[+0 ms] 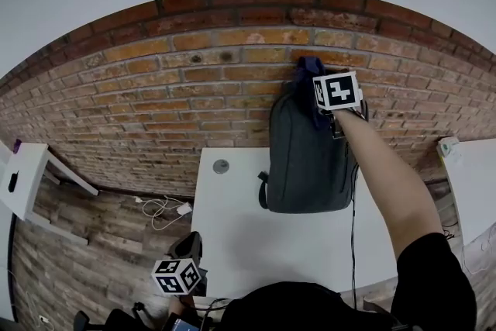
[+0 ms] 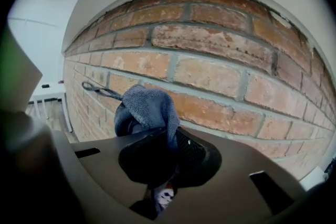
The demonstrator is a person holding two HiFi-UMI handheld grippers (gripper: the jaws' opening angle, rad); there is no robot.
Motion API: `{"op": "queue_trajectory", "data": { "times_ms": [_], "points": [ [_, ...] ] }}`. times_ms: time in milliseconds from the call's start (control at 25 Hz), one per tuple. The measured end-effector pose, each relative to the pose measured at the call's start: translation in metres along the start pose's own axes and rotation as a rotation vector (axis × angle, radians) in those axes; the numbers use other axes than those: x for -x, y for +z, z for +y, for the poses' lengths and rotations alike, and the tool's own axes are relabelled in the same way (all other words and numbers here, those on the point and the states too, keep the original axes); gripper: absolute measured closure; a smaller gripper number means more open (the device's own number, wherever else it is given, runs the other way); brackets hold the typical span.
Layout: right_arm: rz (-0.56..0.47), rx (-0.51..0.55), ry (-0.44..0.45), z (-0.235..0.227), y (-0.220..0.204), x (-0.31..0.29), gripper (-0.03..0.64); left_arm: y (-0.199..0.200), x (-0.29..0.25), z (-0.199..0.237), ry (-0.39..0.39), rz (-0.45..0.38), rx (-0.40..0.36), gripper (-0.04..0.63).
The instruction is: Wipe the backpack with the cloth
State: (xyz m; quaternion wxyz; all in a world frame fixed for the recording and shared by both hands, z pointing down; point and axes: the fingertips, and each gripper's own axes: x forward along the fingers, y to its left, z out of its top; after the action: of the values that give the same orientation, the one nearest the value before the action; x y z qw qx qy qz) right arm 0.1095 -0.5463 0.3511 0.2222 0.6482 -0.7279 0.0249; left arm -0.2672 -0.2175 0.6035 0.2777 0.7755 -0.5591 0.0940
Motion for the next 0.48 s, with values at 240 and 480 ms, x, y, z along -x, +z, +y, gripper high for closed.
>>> {"op": "queue_trajectory", "data": {
  "times_ms": [240,480],
  "points": [
    [0.054,-0.095,-0.088,-0.066,-0.031,0.01,0.581,0.006,-0.002,-0.007,-0.012,0.006,-0.035,0.598],
    [0.083,-0.118,-0.164,-0.113,-0.055,0.028,0.581,0.011,0.0,-0.012,-0.009,0.005,-0.064,0.598]
  ]
}}
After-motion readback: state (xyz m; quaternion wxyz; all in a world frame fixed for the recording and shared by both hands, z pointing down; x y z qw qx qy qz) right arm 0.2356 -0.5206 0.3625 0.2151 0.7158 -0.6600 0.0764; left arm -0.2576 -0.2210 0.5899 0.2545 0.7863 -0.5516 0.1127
